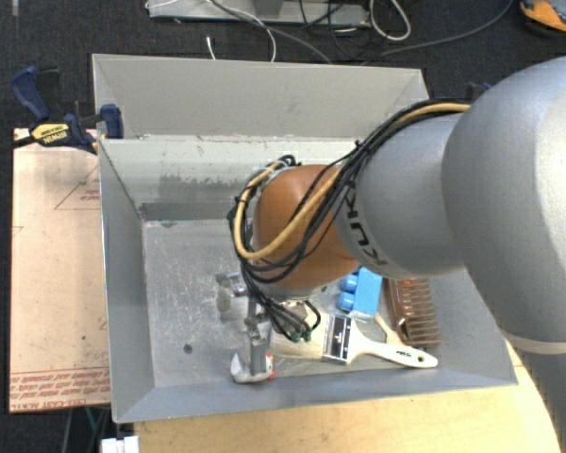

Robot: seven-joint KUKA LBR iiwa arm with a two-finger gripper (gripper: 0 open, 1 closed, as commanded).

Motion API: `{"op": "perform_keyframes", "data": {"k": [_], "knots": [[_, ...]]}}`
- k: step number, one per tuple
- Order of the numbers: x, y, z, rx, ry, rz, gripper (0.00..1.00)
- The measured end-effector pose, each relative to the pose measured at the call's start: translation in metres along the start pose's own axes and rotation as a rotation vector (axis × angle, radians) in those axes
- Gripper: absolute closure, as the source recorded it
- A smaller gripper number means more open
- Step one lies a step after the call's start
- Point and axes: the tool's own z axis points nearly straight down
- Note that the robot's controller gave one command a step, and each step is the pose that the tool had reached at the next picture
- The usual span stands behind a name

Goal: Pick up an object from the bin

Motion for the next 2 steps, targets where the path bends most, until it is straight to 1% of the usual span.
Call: {"op": "perform_keyframes", "data": {"k": [1,2], "knots": [[0.036,-0.096,-0.049,0.004,-0.01,0.127,0.0],[0.014,-0.096,-0.006,-0.008,0.003,-0.154,0.0]]}}
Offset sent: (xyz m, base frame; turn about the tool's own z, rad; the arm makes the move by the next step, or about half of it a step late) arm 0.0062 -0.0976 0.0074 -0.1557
